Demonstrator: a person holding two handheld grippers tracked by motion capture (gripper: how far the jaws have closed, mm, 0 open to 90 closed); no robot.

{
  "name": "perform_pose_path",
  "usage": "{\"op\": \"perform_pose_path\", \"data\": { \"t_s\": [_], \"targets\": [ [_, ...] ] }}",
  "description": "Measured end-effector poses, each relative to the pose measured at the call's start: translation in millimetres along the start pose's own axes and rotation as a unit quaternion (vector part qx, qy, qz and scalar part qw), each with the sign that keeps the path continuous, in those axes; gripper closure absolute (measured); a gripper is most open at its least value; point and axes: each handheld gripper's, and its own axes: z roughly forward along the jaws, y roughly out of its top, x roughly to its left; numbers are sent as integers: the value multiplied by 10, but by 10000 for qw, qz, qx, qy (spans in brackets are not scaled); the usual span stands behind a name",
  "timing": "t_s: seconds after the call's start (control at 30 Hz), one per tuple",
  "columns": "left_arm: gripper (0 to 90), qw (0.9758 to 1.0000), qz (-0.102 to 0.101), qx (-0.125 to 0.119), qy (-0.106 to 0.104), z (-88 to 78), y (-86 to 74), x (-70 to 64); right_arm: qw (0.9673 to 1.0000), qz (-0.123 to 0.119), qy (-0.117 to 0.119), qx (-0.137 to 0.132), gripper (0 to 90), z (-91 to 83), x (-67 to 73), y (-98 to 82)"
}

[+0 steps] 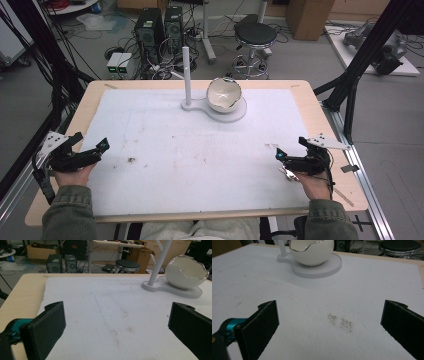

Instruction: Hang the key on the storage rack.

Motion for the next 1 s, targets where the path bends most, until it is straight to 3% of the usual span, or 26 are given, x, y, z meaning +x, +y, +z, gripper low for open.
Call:
{"op": "perform_pose_path", "data": {
  "t_s": [0.23, 0.5, 0.63, 0.8, 0.93, 1.0],
  "targets": [
    [18, 10000, 8, 51, -39, 11, -5, -5, 9990, -245, 76, 376, 6, 59, 38, -26],
    [18, 10000, 8, 60, -34, 18, -7, 1, 9966, -348, 81, 747, 6, 79, 40, -49],
    [18, 9999, 40, 109, -28, 16, -14, -11, 9925, -455, 50, 1135, 6, 93, 16, -75],
    [18, 9999, 50, 143, -17, 8, -20, -12, 9879, -326, 64, 1516, 6, 134, -31, -126],
    [17, 9998, 80, 159, -27, 13, -23, -16, 9868, -273, 80, 1597, 6, 144, -57, -106],
    [18, 9998, 78, 154, -20, 15, -24, -17, 9841, -359, 64, 1737, 6, 157, -54, -71]
  ]
}}
